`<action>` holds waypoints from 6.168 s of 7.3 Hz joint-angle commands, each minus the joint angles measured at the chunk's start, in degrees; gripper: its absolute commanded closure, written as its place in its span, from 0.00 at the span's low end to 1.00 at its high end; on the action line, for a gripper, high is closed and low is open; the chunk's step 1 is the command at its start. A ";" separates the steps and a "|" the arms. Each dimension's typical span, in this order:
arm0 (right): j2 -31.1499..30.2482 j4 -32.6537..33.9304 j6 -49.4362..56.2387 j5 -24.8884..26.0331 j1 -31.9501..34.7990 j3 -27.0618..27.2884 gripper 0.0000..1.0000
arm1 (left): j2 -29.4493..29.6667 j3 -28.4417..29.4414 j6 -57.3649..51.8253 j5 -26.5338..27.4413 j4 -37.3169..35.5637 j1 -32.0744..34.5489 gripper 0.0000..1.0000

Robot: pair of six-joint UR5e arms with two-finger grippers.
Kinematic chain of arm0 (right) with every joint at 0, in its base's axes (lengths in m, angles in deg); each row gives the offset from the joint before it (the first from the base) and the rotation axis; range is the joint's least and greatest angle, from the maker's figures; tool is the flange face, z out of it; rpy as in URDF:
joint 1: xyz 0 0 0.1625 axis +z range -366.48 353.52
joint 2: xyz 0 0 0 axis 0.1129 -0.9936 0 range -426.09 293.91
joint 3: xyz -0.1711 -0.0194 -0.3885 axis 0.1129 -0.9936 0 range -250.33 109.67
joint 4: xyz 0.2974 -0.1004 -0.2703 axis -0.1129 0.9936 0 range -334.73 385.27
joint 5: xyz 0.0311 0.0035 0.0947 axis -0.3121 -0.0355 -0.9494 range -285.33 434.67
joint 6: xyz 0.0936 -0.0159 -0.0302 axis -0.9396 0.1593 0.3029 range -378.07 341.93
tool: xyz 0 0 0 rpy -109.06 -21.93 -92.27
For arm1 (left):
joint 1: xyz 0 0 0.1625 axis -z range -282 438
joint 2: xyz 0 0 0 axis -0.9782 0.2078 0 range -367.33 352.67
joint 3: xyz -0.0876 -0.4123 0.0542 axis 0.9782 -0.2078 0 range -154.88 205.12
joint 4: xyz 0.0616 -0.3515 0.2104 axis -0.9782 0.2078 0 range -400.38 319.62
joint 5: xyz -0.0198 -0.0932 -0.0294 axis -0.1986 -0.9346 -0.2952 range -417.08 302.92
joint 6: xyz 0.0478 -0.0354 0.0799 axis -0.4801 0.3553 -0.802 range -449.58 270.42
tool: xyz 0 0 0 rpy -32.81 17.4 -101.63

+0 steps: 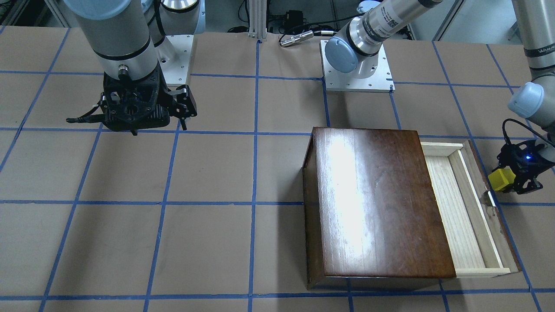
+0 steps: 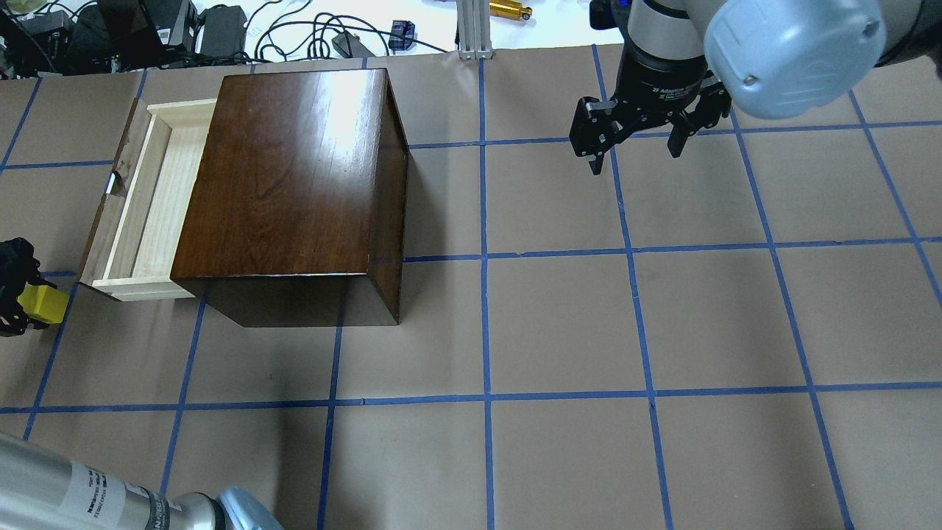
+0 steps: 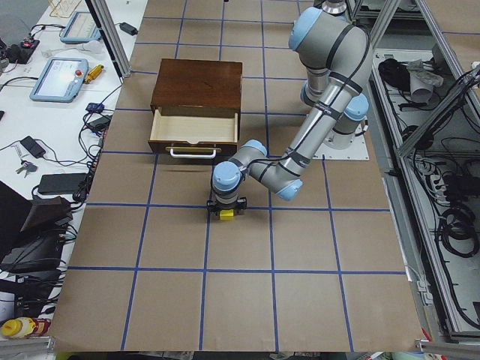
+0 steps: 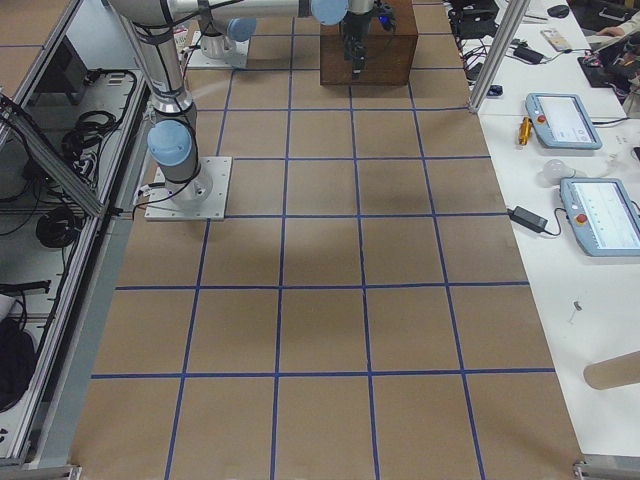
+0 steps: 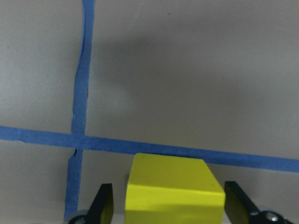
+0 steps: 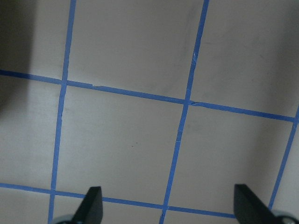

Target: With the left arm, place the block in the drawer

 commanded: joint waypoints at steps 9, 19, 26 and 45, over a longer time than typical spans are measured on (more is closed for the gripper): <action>0.00 0.00 0.05 0.00 0.00 0.00 0.00 | 0.04 -0.18 -1.03 -0.06 -1.54 0.00 0.87; 0.00 0.00 0.05 0.00 0.00 0.00 0.00 | -14.10 12.56 11.69 -2.88 21.47 10.43 1.00; 0.00 0.00 0.05 0.00 0.00 0.00 0.00 | -13.15 10.64 28.33 -2.00 20.87 28.82 1.00; 0.00 0.00 -0.04 0.00 0.00 0.00 0.00 | -33.54 7.55 73.85 -0.33 33.00 38.55 0.00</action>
